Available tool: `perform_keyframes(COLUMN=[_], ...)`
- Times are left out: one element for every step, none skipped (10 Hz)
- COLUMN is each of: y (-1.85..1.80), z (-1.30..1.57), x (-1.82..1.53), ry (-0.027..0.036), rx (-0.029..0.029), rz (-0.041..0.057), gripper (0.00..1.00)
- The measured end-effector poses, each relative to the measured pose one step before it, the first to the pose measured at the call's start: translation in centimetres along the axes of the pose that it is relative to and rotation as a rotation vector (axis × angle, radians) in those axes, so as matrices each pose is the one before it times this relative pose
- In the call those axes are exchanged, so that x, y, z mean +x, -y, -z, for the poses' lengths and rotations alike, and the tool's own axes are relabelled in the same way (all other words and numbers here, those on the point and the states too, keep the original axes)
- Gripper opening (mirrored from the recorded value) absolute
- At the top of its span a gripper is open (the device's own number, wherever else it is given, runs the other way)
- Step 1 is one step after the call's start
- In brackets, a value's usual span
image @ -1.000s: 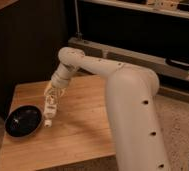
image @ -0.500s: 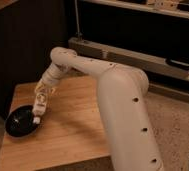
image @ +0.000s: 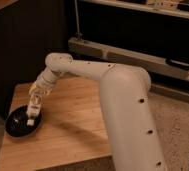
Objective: Place the bottle in the ceramic bowl
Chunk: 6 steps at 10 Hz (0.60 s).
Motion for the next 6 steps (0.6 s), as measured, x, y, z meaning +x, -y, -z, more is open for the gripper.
perform_keyframes(y=[-0.806,-0.598,-0.711,-0.246,0.377,0.463], z=[-0.457,-0.355,-0.455,-0.435,-0.170,-0.239], x=[-0.104,-0.406,-0.333,-0.016,-0.131,-0.084], ry=[0.01176,0.01809,0.01779,0.00423,0.00607,0.00507], rx=[0.00098,0.00194,-0.00227,-0.00933,-0.00688,-0.01176], rz=[0.00054,-0.00275,-0.00169,-0.00022,-0.00409,0.00147], gripper=[0.35,0.45,0.58,0.68,0.75,0.80])
